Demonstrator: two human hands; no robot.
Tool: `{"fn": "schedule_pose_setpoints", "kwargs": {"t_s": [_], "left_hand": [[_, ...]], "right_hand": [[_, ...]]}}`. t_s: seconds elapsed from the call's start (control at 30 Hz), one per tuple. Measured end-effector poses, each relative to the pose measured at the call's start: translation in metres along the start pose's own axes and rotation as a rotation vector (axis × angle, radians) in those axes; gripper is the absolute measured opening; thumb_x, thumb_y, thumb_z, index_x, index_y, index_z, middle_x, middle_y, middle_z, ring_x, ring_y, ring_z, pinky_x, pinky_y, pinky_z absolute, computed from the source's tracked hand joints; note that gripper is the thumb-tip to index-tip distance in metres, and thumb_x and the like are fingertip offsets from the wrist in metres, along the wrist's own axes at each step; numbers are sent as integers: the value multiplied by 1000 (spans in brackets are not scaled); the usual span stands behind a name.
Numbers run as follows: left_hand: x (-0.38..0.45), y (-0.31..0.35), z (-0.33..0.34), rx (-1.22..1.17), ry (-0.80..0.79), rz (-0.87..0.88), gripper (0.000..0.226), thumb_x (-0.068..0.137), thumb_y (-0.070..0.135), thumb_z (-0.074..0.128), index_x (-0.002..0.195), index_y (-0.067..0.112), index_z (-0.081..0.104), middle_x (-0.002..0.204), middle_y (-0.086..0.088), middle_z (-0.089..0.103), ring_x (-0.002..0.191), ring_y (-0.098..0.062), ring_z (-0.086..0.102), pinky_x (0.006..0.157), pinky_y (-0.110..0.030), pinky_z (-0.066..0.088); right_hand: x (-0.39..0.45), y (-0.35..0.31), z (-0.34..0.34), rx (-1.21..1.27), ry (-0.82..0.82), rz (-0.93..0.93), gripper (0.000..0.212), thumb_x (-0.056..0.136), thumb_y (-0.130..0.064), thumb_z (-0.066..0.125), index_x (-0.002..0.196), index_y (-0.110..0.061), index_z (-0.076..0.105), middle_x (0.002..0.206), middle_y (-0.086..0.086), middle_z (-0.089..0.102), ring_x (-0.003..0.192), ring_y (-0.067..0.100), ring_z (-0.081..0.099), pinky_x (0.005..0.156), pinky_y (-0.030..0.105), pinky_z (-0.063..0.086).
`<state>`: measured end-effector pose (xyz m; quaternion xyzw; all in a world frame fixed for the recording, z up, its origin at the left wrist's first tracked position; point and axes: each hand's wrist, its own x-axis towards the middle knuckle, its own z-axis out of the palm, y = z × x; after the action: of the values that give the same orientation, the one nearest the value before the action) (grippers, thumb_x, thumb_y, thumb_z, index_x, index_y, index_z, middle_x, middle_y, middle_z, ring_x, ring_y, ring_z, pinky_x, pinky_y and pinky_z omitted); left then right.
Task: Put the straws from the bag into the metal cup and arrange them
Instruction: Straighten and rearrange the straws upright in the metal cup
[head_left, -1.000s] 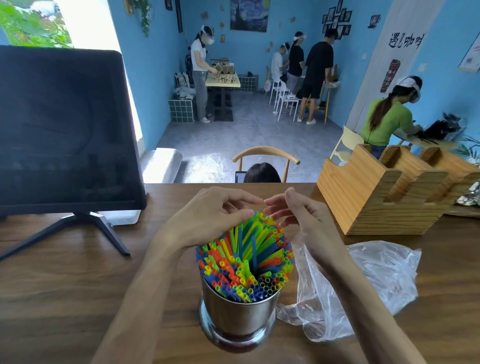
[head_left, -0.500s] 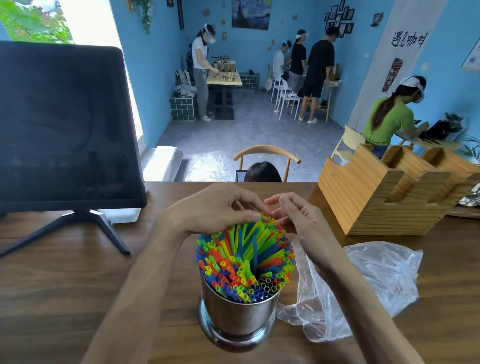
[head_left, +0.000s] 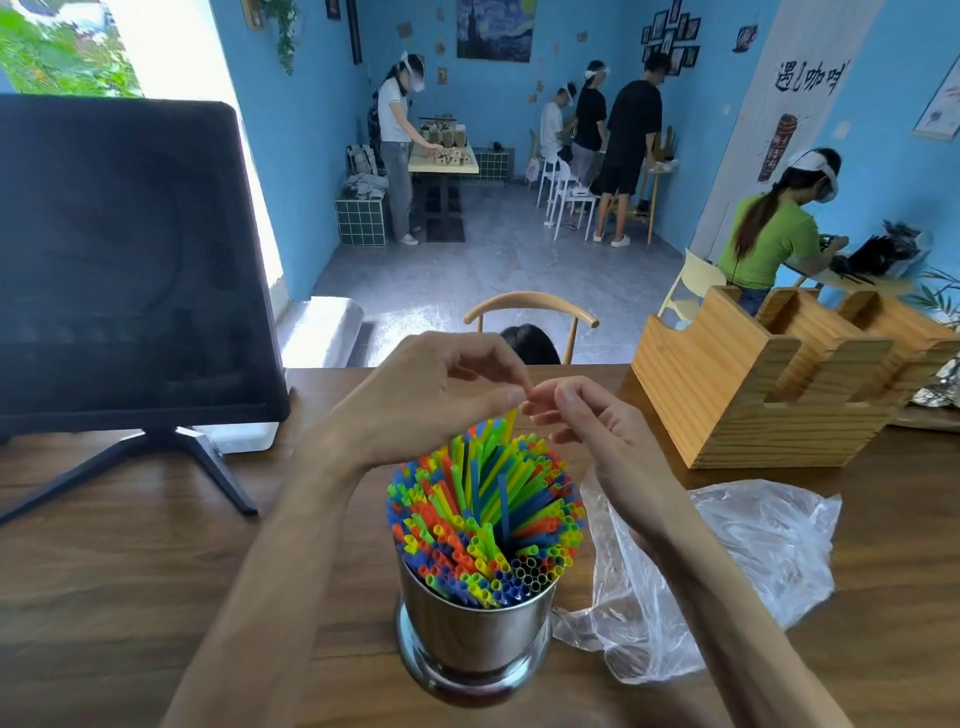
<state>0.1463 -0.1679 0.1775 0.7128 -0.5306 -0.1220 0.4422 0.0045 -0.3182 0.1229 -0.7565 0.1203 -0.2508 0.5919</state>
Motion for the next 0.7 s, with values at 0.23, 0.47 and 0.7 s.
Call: {"fn": "schedule_pose_setpoints", "kwargs": {"t_s": [0.23,0.47,0.7], "left_hand": [[-10,-2,3,130,31,-52,9,86,27,79,83,34,75,81,15,73,84,-1,68,76,-19,53],[-14,-3,6,340,73,-90,6,87,34,71,85,40,74,89,17,66,93,0,58,82,-30,50],[-17,1,10,351,91,-99,6,90,36,69,86,40,73,90,19,68,93,2,59,83,-30,53]], "right_hand": [[2,-1,-7,-191,-58,31,8,95,-35,68,100,-32,73,96,-10,75,91,7,69,86,33,57],[0,-2,-15,-179,-126,116,35,76,-57,76,85,-23,78,86,2,76,82,15,72,75,31,59],[6,-10,-19,-297,-167,99,22,83,-42,81,80,-20,82,80,1,78,84,24,75,85,55,59]]}}
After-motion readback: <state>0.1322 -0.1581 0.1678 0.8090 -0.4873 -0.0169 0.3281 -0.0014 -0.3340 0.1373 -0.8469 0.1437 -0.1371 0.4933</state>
